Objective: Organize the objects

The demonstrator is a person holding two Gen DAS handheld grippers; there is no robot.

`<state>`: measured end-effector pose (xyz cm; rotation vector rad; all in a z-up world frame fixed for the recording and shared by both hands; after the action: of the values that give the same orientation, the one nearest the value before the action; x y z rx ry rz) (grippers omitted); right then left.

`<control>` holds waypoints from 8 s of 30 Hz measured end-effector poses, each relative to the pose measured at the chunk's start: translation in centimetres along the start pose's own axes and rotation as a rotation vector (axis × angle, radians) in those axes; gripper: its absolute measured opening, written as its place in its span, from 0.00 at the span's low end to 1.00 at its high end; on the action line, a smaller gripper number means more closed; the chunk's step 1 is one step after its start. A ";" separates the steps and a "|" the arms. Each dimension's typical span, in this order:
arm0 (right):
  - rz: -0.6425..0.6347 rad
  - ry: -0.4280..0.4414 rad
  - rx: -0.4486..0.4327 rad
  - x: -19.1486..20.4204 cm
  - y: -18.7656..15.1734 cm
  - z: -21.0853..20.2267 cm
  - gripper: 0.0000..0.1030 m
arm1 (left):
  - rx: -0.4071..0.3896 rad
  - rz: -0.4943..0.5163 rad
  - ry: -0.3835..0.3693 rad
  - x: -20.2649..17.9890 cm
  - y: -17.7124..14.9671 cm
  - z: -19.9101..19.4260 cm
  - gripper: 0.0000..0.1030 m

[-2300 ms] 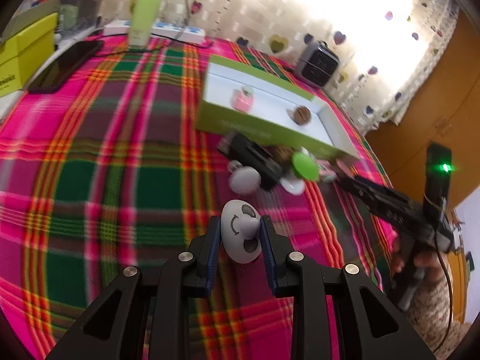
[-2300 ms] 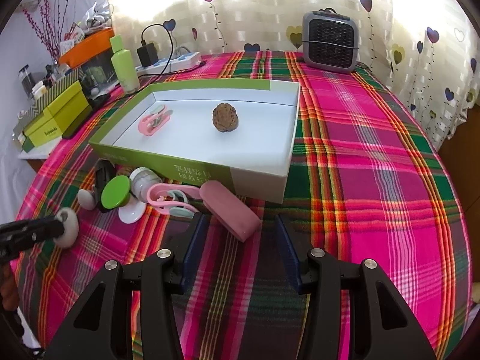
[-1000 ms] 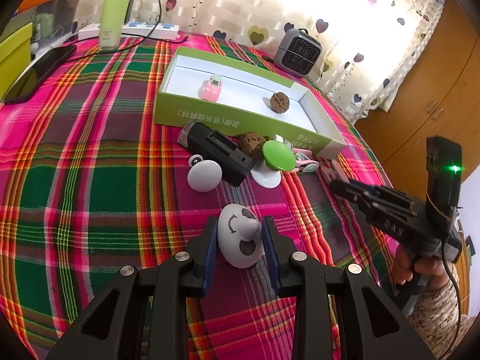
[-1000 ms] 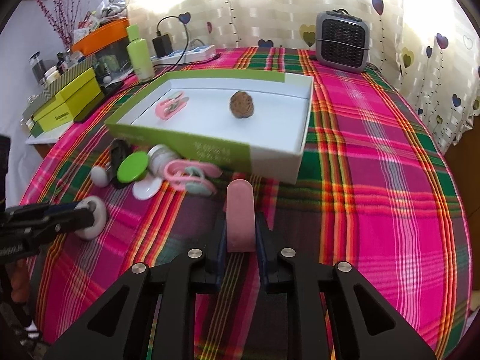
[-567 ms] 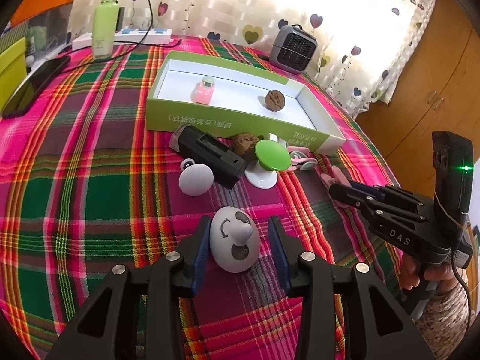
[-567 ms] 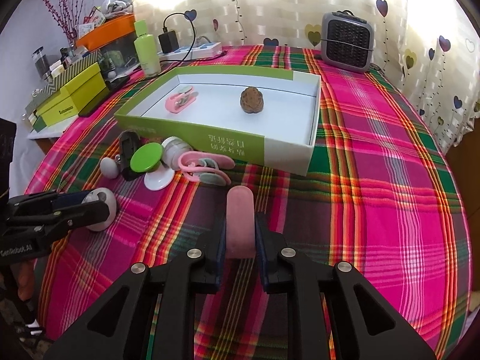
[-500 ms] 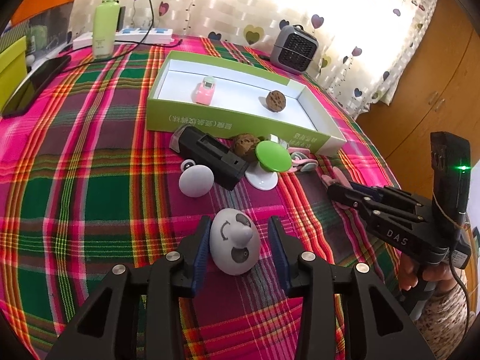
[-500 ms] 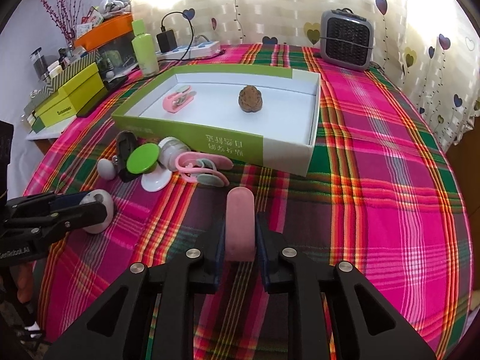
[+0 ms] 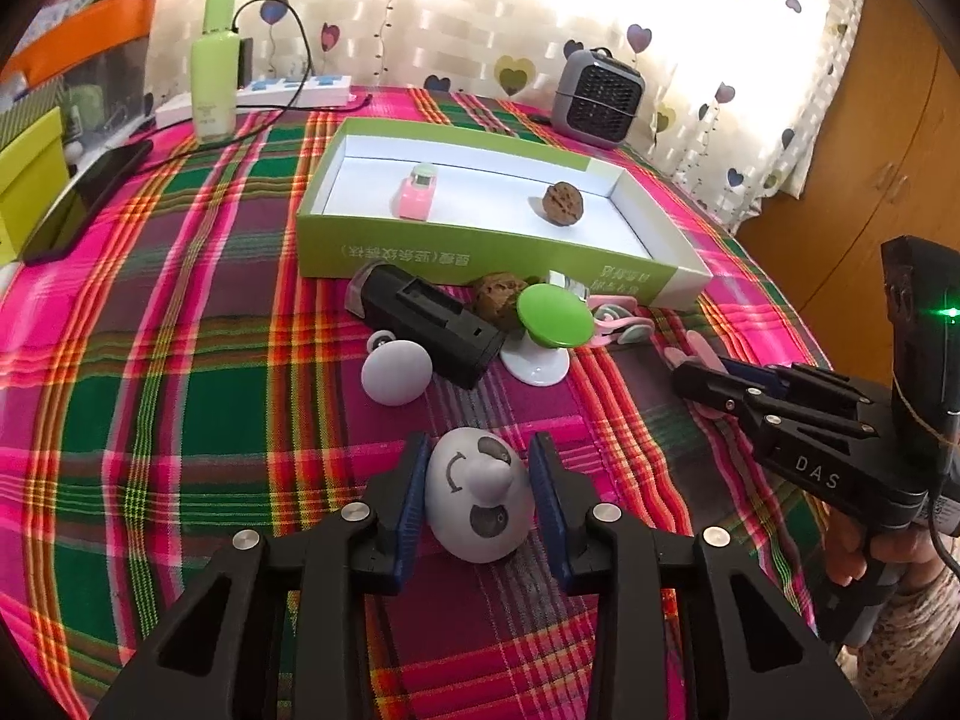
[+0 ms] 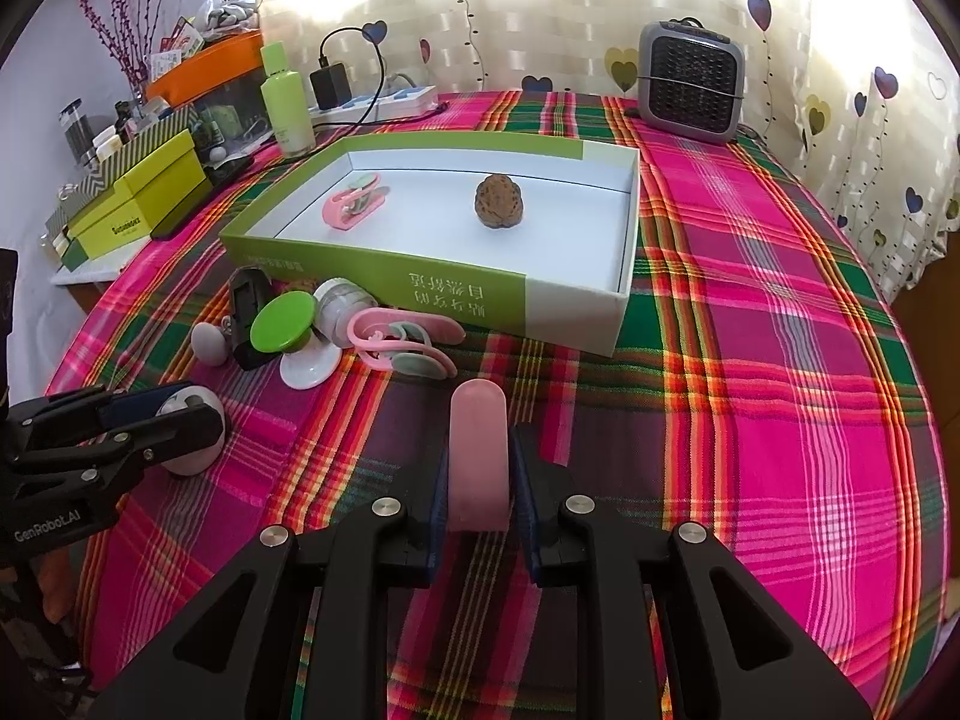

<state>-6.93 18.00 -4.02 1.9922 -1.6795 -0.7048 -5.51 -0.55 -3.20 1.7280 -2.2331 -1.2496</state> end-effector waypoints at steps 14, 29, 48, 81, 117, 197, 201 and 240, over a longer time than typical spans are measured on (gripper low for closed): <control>0.010 0.007 0.001 -0.1 -0.1 0.0 0.18 | -0.005 -0.015 -0.002 0.0 0.0 -0.1 0.25; 0.020 0.019 -0.007 -0.1 -0.2 -0.4 0.18 | -0.019 -0.019 0.009 -0.3 0.0 -0.4 0.23; 0.022 0.023 -0.055 0.3 1.3 -2.4 0.18 | -0.094 0.036 -0.014 -2.2 2.5 -2.5 0.23; 0.071 -0.024 -0.077 -1.5 8.9 1.0 0.18 | -0.098 0.049 -0.066 -1.2 12.2 2.7 0.23; 0.087 -0.041 0.010 -2.9 12.2 8.8 0.18 | 0.050 0.020 -0.030 1.7 16.6 12.7 0.23; 0.126 0.005 -0.123 0.8 3.4 -2.5 0.35 | -0.127 -0.071 0.019 2.8 5.3 -2.2 0.38; 0.136 0.025 -0.112 0.9 2.4 -2.6 0.35 | -0.120 -0.067 0.025 3.2 4.1 -2.1 0.38; 0.141 0.041 -0.062 1.0 1.4 -1.4 0.35 | -0.055 -0.082 0.025 4.2 2.5 -0.6 0.38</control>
<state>-6.97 16.78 -2.21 1.8139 -1.7331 -0.6536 -8.77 -4.19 -2.98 1.8212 -2.1143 -1.2847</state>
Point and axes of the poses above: each gripper's, at about its wrist camera, not at the fingertips, and z roughly the way its jaws point, x to its left, y to its top, the point moved 5 cm from there along z, roughly the way its jaws point, and after that the axes turned 14 degrees about -y, right-handed, at the moved point
